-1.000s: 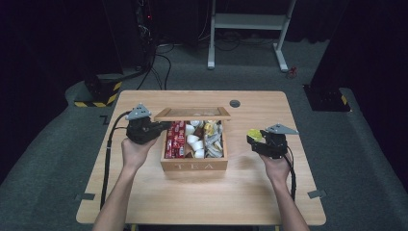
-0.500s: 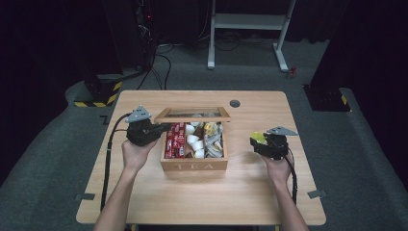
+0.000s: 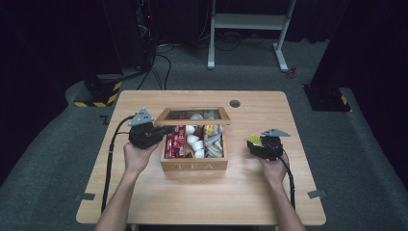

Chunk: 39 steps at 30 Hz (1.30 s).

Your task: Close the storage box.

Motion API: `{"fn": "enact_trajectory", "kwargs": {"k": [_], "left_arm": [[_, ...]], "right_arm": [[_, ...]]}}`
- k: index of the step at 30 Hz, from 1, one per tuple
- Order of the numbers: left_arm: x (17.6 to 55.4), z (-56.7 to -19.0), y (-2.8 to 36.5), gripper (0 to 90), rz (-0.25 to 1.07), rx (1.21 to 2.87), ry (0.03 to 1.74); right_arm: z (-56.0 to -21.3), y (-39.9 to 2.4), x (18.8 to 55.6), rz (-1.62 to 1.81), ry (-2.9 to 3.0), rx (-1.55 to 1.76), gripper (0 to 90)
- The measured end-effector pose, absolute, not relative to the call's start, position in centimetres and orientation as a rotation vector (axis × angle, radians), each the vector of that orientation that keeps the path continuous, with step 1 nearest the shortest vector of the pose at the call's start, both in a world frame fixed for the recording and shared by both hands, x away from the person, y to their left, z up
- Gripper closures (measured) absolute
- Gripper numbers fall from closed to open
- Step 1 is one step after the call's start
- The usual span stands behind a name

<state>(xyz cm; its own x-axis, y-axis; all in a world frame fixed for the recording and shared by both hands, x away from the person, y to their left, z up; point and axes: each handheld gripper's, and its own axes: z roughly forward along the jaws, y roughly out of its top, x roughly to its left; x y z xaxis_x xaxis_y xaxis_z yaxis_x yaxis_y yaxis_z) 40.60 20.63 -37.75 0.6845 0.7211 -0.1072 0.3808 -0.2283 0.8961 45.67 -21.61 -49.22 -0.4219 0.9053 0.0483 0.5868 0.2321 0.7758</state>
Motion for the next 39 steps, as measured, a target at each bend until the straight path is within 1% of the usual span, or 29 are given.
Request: {"fn": "enact_trajectory", "kwargs": {"k": [23,31,39], "left_arm": [[40.4,-38.1,20.3,90.0,0.409,1.833,0.852],[40.4,-38.1,20.3,90.0,0.406,1.833,0.851],[40.4,-38.3,20.4,90.0,0.391,1.825,0.853]], "right_arm": [[-50.3,-21.4,46.3,0.995,2.123,1.405,36.9],[-50.0,-21.6,46.1,1.009,2.13,1.388,31.8],[-49.3,-21.8,45.6,1.024,2.122,1.374,31.0]]}}
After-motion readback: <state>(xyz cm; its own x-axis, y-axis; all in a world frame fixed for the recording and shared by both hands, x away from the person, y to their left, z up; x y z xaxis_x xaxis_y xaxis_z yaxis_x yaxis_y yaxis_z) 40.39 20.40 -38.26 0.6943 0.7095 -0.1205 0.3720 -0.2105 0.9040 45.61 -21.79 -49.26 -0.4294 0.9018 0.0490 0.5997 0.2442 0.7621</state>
